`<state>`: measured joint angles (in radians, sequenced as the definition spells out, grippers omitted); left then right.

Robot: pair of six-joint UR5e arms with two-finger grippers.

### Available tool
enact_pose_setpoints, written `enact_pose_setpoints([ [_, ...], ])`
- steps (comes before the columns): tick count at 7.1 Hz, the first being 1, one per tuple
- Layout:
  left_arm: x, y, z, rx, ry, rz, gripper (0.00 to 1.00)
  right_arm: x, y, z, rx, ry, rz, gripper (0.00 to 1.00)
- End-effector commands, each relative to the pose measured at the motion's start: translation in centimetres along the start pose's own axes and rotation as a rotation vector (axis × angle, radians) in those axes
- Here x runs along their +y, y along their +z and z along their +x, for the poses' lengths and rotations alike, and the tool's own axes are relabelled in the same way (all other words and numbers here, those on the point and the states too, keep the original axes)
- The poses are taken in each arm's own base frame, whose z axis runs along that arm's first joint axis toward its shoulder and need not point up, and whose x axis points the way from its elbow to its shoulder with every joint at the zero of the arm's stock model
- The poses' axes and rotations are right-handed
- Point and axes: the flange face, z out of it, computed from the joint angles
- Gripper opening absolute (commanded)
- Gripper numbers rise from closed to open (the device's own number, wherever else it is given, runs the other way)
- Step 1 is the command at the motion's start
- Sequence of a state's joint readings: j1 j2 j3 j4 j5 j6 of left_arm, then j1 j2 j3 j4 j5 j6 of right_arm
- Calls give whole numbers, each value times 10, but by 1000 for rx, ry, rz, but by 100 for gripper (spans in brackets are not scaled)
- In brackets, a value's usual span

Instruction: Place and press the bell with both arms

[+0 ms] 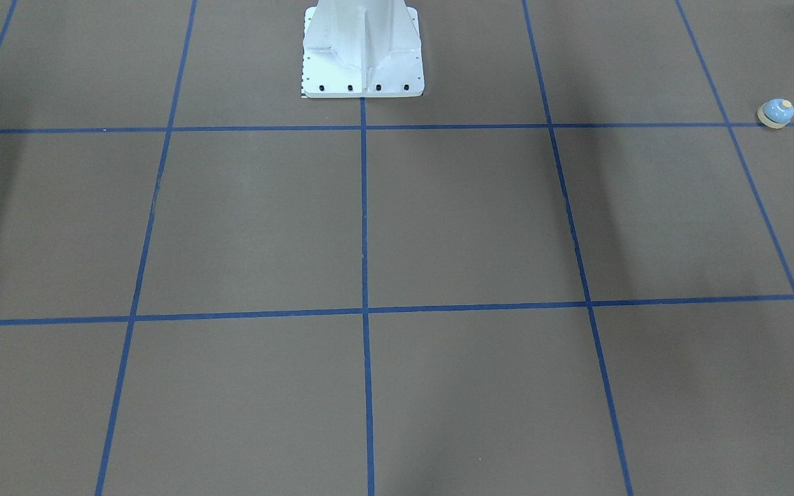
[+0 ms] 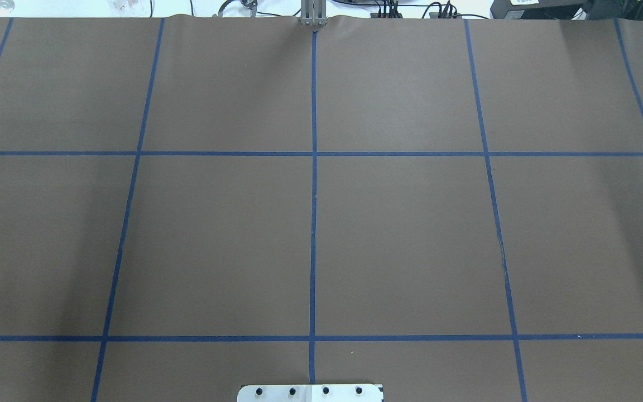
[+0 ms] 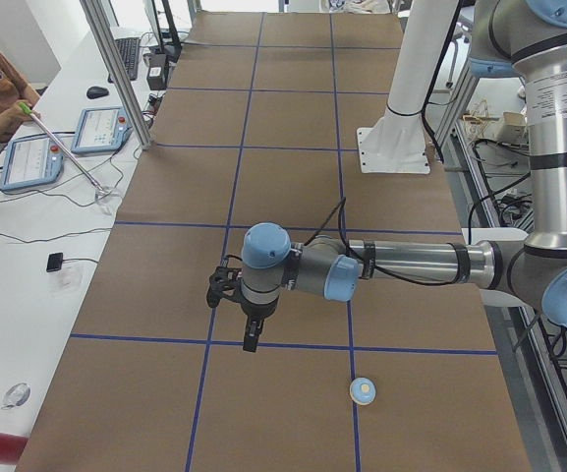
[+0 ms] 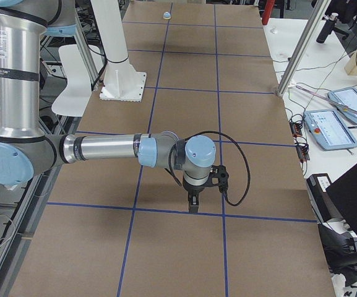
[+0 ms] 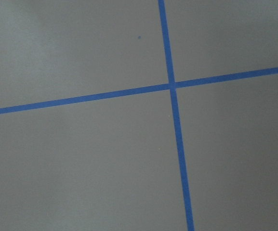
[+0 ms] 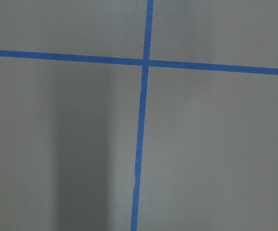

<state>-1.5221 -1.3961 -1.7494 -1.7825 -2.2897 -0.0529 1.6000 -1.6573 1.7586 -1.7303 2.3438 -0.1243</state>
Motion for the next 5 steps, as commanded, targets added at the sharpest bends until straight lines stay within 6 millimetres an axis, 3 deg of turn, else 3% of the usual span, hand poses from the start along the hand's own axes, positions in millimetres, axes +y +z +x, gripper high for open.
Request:
enact_pose_setpoints([
  [1,1,-1,3,33,-1,0,100,-2,-3,-3,1,-6,6,100],
  [4,-6,-14,10,-12,2,8,100,-2,-1,-1,0,-2,2,100],
  [5,-7,-38,19,-127,-1,7,100,-2,-2,-1,0,-3,3,100],
])
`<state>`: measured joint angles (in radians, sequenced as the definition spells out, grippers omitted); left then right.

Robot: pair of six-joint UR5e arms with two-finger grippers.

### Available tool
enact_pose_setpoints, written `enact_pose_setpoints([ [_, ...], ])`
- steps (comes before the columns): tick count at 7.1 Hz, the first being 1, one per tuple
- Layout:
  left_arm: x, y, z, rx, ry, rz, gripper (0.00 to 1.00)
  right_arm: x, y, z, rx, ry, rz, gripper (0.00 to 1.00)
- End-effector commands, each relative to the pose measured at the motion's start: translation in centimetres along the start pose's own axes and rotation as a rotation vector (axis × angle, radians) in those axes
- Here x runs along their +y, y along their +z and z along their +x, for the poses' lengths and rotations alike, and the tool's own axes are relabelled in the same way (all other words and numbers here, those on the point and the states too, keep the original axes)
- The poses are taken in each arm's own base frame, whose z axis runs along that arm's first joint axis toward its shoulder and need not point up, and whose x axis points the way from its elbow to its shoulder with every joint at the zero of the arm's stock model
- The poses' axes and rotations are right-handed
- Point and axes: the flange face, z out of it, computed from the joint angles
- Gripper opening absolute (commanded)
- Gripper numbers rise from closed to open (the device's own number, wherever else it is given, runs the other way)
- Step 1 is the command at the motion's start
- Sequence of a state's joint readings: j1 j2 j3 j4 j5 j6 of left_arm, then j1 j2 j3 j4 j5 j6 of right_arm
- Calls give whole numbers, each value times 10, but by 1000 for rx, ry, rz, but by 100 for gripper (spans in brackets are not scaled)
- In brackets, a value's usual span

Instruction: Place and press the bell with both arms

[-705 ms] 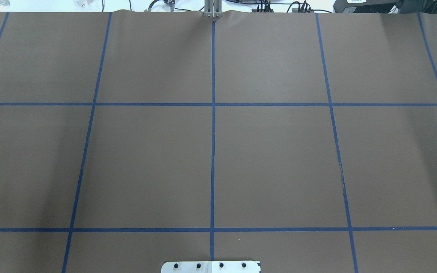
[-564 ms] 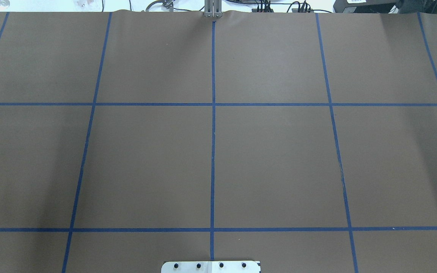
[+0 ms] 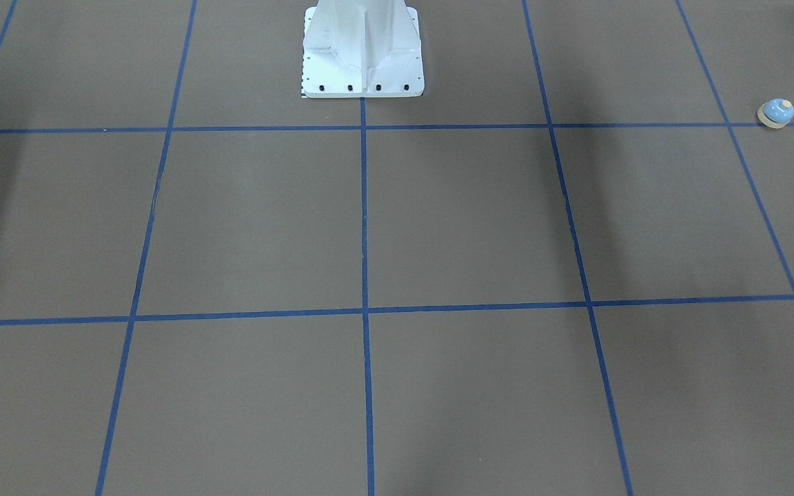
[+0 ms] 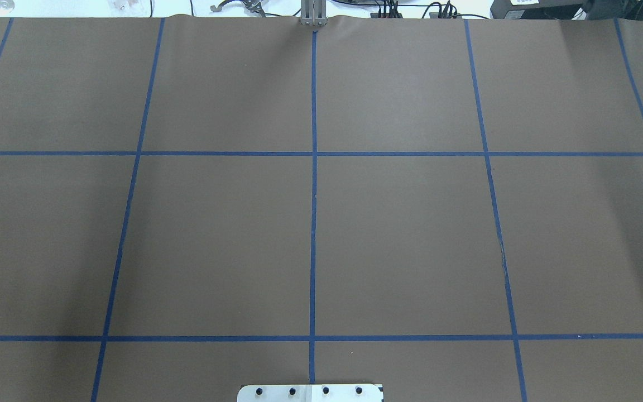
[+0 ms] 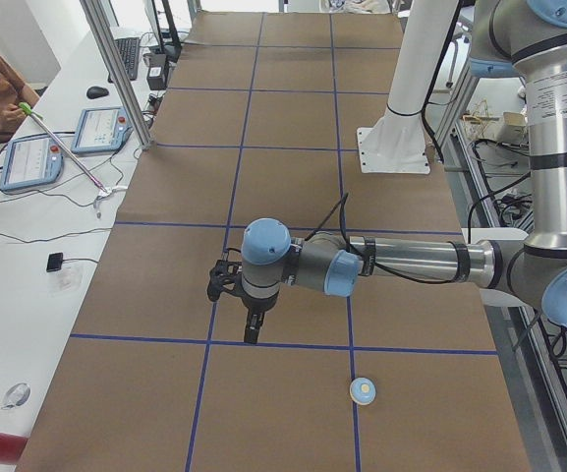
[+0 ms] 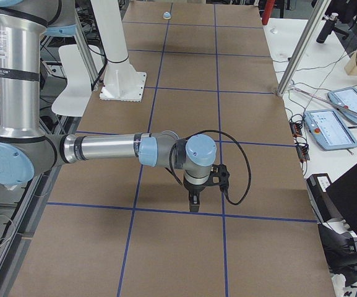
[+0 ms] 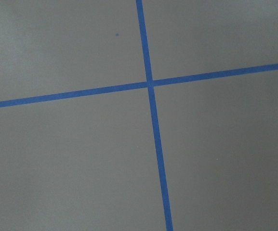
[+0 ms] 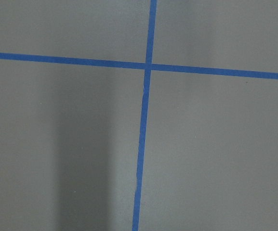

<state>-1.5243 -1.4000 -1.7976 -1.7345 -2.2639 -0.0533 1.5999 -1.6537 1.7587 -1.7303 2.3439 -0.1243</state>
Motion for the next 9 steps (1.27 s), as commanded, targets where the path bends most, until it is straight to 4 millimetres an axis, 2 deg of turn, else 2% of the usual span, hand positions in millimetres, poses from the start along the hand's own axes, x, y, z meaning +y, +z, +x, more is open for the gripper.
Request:
enact_pose_setpoints([
  [1,2,-57,27,-232,-23,-43,100,0,0,0,0,-1,1,100],
  [2,10,-88,46,-306,-42,-76,100,0,-1,-1,0,-3,2,100],
  [3,18,-109,60,-337,-116,-71,100,0,0,0,0,-1,1,100],
  [4,26,-117,78,-373,-203,-73,100,1,0,-1,-1,-1,1,100],
  [6,29,-111,118,-458,-381,-61,100,0,-2,-2,-1,-5,5,100],
  [7,33,-99,146,-503,-485,-55,100,-1,-3,-3,1,-7,7,100],
  [9,39,-59,190,-578,-702,-9,100,-2,-22,-22,13,-47,43,100],
])
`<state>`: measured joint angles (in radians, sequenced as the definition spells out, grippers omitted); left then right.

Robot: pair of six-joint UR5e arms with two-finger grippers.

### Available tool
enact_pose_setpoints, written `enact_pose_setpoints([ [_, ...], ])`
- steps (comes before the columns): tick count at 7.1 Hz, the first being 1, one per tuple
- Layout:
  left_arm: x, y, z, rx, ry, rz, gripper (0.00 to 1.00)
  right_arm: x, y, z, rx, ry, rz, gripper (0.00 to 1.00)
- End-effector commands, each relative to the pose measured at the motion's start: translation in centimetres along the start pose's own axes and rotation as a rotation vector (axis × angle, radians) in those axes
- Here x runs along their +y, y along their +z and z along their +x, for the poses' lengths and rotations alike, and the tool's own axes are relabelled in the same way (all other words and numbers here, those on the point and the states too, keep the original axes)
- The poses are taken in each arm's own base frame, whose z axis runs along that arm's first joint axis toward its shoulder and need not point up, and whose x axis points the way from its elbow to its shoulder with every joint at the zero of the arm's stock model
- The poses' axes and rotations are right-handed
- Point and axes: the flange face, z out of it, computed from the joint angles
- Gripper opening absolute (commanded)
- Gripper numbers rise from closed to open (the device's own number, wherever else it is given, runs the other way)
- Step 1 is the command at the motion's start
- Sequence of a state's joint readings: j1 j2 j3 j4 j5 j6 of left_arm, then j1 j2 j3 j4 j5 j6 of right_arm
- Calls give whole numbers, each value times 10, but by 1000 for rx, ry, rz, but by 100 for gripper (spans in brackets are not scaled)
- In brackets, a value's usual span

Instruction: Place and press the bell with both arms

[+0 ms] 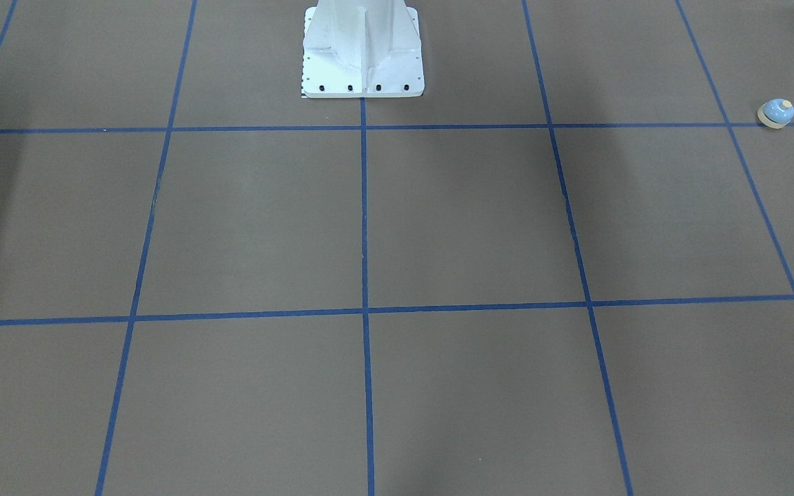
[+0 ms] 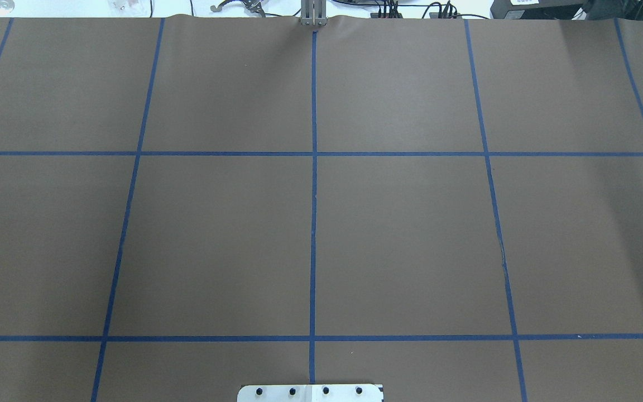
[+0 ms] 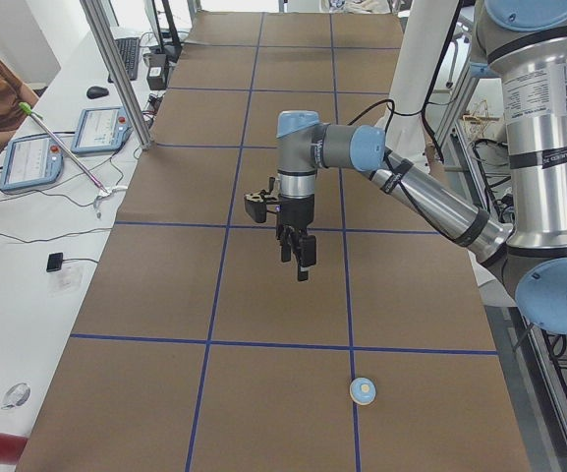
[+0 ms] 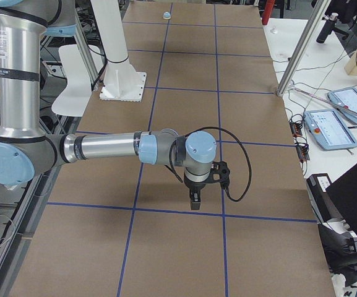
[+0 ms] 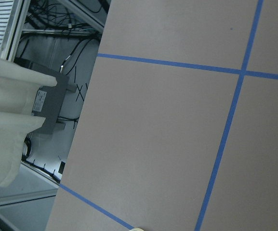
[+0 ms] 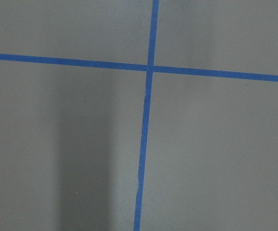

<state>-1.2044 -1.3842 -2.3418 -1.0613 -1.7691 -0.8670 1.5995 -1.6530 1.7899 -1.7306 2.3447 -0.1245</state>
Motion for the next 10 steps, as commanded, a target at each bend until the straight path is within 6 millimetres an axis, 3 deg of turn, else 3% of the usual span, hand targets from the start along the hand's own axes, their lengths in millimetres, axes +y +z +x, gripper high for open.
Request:
enact_pose_setpoints([
  [1,45,24,47,-94,-261,12,100,0,-11,-11,12,-24,19,100],
  [2,80,45,68,-165,-396,47,100,1,-8,-9,9,-16,14,100],
  [3,111,66,74,-223,-517,68,100,1,-7,-9,-2,35,15,100],
  [5,158,119,65,-365,-715,139,100,2,-8,-10,2,57,17,100],
  [8,168,212,58,-487,-973,279,100,-3,-9,-17,-2,42,18,100],
  [10,169,290,44,-506,-1031,324,100,-3,-9,-19,-2,37,17,100],
])
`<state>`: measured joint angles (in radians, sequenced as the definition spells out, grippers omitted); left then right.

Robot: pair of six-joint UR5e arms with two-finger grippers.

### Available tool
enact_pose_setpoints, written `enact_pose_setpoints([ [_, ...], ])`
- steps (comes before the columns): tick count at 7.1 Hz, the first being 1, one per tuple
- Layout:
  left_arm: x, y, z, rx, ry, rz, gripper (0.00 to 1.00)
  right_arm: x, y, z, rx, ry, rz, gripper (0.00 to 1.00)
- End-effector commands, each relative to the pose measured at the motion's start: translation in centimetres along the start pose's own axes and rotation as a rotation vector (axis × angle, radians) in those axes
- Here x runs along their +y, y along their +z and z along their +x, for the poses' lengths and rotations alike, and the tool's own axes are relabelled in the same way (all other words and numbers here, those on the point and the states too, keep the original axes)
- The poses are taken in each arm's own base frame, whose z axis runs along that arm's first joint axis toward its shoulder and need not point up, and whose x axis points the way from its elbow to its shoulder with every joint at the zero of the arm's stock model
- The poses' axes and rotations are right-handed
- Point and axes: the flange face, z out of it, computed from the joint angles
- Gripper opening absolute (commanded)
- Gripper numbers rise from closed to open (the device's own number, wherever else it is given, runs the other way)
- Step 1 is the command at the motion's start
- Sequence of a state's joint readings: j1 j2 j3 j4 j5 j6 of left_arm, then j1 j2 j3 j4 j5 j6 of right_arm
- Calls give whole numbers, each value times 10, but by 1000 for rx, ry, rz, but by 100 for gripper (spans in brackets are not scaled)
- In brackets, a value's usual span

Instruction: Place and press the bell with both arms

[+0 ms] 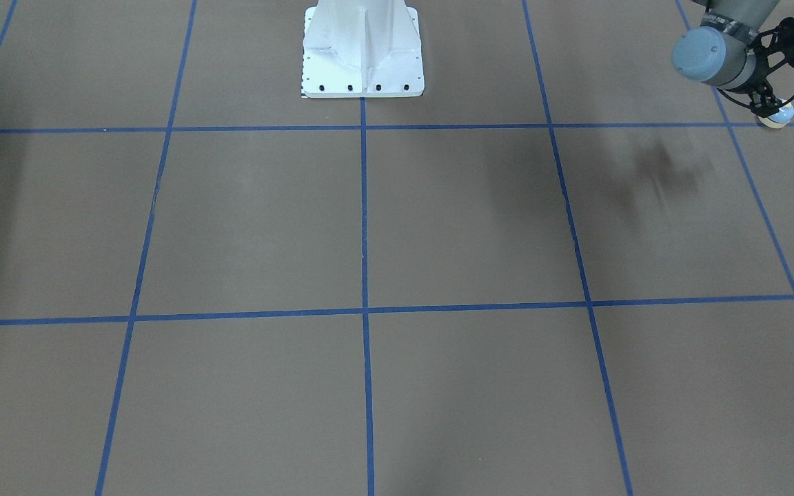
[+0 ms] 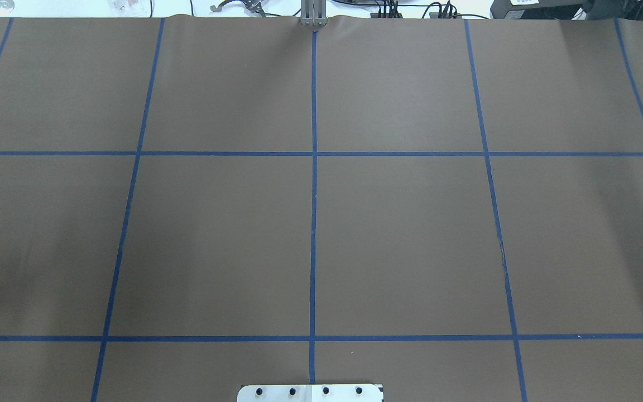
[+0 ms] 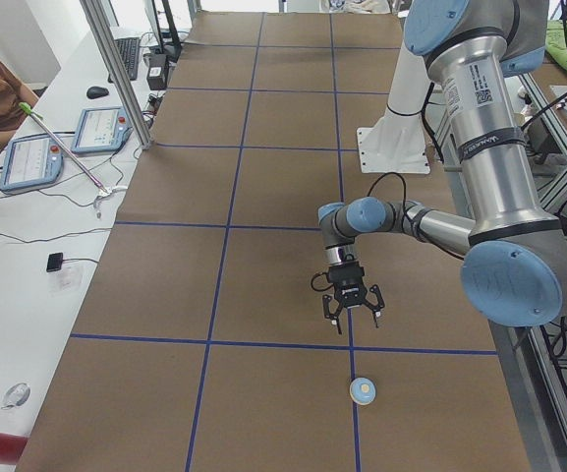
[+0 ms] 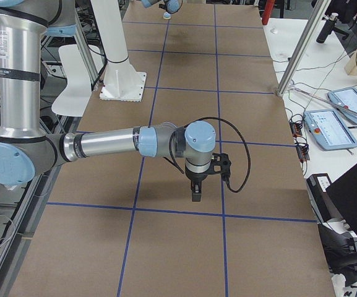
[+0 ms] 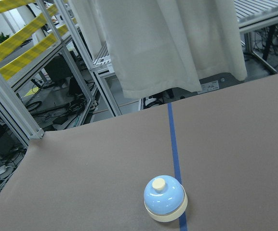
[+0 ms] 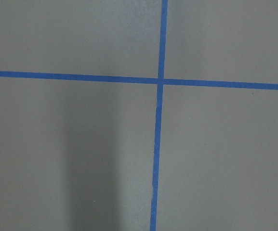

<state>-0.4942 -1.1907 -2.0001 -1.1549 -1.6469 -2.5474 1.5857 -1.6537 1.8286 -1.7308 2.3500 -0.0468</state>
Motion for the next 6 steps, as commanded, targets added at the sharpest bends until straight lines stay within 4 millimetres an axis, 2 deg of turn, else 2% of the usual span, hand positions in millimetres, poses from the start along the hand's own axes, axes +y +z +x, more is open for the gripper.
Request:
enact_pose_setpoints([
  [1,19,64,9,-7,-55,32,100,0,-1,-3,0,-7,3,100],
  [2,23,78,10,-10,-75,45,100,-1,-4,-7,2,-14,9,100],
  [5,31,77,19,36,-72,54,100,-3,-10,-12,10,-26,21,100],
  [6,36,89,23,28,-83,76,100,-3,-10,-12,10,-26,21,100],
])
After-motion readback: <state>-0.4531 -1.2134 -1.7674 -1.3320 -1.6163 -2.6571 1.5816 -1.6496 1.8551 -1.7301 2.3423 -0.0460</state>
